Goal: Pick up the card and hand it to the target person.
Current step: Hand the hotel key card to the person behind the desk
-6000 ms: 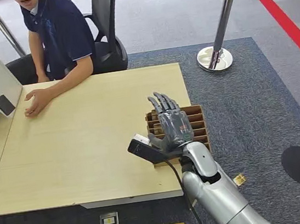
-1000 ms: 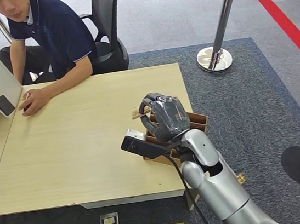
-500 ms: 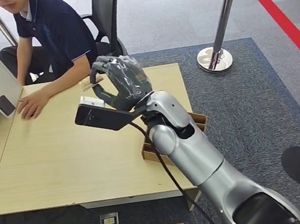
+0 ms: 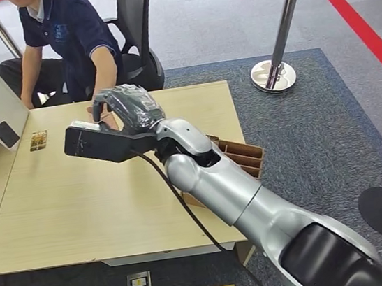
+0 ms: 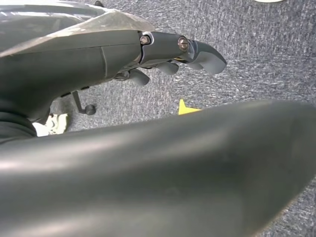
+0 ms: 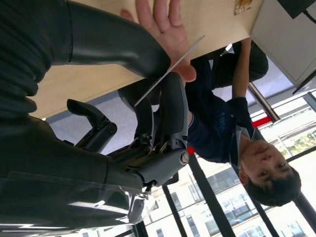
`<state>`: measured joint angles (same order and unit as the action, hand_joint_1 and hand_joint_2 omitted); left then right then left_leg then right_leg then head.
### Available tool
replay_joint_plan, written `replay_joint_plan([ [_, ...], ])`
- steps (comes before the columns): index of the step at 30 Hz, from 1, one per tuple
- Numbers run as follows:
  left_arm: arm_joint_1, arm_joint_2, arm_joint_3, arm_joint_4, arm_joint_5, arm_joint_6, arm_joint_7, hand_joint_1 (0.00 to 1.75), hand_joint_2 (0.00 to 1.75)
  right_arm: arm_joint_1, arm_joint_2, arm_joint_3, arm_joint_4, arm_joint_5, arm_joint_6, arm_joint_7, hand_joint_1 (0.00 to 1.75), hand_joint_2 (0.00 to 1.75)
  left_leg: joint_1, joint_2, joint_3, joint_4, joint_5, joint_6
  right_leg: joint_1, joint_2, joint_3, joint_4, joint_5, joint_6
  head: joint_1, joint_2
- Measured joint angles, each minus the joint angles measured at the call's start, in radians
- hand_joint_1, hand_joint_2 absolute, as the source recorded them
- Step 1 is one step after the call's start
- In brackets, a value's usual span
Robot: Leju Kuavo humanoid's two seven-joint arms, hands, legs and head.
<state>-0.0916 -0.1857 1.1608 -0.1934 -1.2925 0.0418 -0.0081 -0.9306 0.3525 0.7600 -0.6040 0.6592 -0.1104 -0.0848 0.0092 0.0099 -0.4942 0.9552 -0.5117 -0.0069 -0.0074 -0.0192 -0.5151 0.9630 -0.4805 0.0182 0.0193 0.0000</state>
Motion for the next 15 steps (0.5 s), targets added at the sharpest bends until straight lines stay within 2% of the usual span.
replay_joint_plan([
  [13,0.0,-0.005,0.0,0.0,0.005,0.009,0.012,0.0,0.0,-0.025,0.001,0.118,0.07,-0.096,-0.016,0.012,1.75,1.75,0.0,0.0,0.0,0.0,0.0,0.0,0.0,0.0,0.0,0.0,0.0,0.0,0.0,0.0],
  [14,0.0,-0.005,0.0,0.0,0.005,0.009,0.013,0.0,0.0,-0.026,0.001,0.123,0.073,-0.1,-0.018,0.013,1.44,1.75,0.0,0.0,0.0,0.0,0.0,0.0,0.0,0.0,0.0,0.0,0.0,0.0,0.0,0.0],
  [15,0.0,-0.005,0.0,0.0,0.005,0.01,0.014,0.0,0.0,-0.026,0.001,0.127,0.077,-0.104,-0.021,0.013,1.0,1.75,0.0,0.0,0.0,0.0,0.0,0.0,0.0,0.0,0.0,0.0,0.0,0.0,0.0,0.0],
])
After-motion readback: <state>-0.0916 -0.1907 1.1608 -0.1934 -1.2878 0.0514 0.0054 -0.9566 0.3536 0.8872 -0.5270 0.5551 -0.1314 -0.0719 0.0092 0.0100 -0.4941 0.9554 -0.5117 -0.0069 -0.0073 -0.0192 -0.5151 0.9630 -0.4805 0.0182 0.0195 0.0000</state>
